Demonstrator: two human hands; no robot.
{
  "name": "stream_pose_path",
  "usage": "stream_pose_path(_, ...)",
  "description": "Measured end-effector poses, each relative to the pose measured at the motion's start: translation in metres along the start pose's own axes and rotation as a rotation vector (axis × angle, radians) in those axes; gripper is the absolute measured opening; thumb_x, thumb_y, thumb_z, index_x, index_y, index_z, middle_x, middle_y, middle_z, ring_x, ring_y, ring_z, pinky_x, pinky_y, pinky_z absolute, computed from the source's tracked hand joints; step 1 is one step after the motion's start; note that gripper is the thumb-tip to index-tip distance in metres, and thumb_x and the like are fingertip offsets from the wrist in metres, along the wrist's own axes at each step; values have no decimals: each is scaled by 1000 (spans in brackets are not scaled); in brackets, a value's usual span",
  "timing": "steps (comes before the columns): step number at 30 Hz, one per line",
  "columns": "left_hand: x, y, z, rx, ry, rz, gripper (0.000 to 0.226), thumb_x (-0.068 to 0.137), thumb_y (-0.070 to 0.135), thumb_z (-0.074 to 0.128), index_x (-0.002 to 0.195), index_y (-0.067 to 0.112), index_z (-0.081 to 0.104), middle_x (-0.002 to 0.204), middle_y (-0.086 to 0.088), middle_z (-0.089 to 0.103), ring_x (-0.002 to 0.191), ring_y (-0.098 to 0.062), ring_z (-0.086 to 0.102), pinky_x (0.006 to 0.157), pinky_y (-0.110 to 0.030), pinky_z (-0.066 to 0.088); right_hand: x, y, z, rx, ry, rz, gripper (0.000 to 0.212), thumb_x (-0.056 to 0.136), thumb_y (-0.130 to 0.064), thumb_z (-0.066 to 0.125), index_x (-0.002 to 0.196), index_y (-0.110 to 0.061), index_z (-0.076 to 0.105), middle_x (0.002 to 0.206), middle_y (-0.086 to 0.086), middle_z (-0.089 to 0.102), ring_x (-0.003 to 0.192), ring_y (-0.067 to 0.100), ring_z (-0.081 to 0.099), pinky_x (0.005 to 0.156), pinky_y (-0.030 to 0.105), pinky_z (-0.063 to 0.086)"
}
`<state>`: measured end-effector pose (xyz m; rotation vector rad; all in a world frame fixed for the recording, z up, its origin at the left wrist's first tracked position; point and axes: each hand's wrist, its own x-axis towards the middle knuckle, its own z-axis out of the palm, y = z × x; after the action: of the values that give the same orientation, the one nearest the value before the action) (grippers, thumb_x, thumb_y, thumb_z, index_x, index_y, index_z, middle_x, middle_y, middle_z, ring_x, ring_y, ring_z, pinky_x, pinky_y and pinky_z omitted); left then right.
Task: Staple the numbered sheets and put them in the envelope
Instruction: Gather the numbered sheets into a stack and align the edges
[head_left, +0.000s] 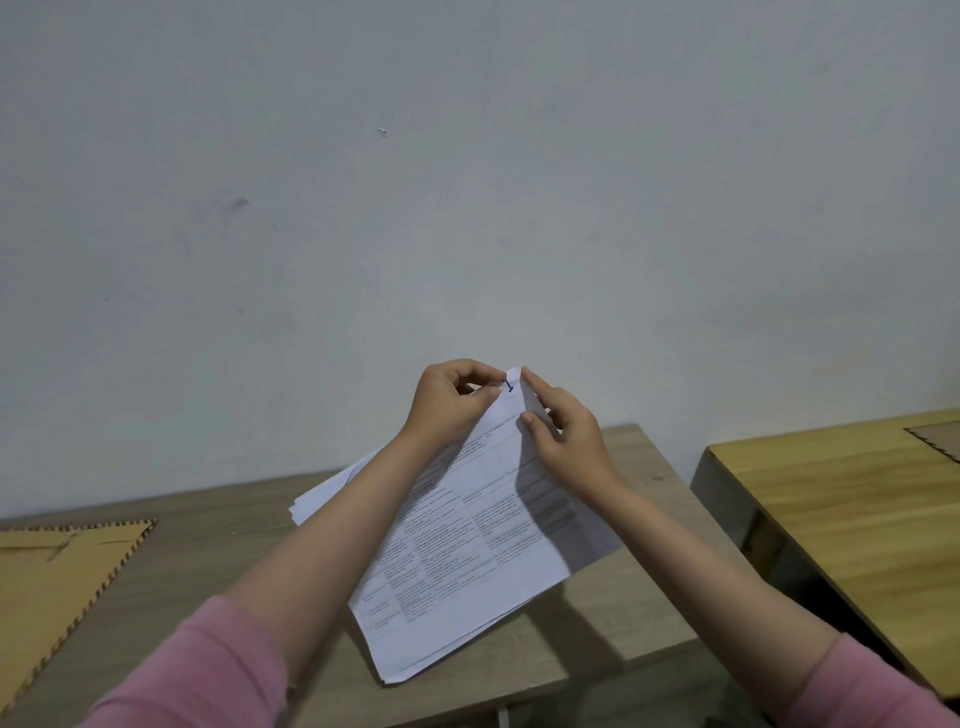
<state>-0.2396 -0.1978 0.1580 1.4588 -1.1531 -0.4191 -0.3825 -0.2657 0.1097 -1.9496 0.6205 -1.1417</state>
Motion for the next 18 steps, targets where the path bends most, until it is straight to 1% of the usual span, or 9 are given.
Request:
stream_pose_path(4,-3,-3,1,41,-28,-6,14,84,7,67,89,18,75,81,8,71,62,-7,56,63,-19,51,-5,0,-2,13,-32,42,52,89,-10,57,137,-26,45,117,-2,60,108,8,54,86,21,46)
stream_pose_path(7,-4,-5,2,67,-36,-2,17,84,7,67,90,21,75,79,12,71,62,-7,55,61,-16,50,-9,-2,-6,26,-78,61,53,90,-10,55,138,-27,41,127,-18,52,114,-10,47,91,6,40)
stream_pose_path(9,-5,-6,4,78,-35,3,19,84,6,66,89,22,75,81,12,71,61,-6,54,59,-14,48,-10,-3,-7,37,-81,64,53,90,-10,54,139,-26,41,128,-21,49,112,-18,44,88,1,38)
stream_pose_path(11,-6,-6,6,85,-26,12,21,84,5,66,89,22,75,81,12,71,60,-5,53,58,-11,45,-11,-4,-7,61,-56,84,52,90,-9,55,138,-24,43,124,-17,55,104,-16,49,79,1,40)
stream_pose_path(13,-7,-6,8,92,-17,18,21,84,3,65,88,21,75,81,11,71,58,-4,53,57,-10,45,-12,-5,-6,82,-17,104,50,88,-8,57,135,-22,48,105,-13,62,83,-12,54,66,4,41)
stream_pose_path(14,-7,-6,10,96,-13,17,20,84,3,65,86,20,75,80,9,71,57,-2,54,57,-10,45,-13,-4,-6,86,1,110,49,87,-7,58,134,-22,50,96,-14,63,75,-8,55,62,6,41)
stream_pose_path(15,-8,-7,10,98,-7,13,18,84,3,66,83,19,75,79,7,72,56,0,54,57,-11,45,-14,-3,-6,89,15,115,49,86,-7,59,132,-21,52,91,-15,63,72,-4,55,61,7,41)
stream_pose_path(16,-9,-8,11,97,-3,6,17,83,4,67,80,18,75,78,3,72,56,0,55,57,-13,45,-15,-1,-6,95,22,120,48,86,-7,60,131,-22,53,90,-16,64,73,2,57,62,10,43)
stream_pose_path(18,-13,-14,11,98,-16,-12,13,83,7,68,77,17,74,79,-3,73,59,-7,58,60,-18,48,-19,3,-6,111,21,137,48,85,-6,60,129,-24,55,92,-16,65,77,15,60,67,20,48)
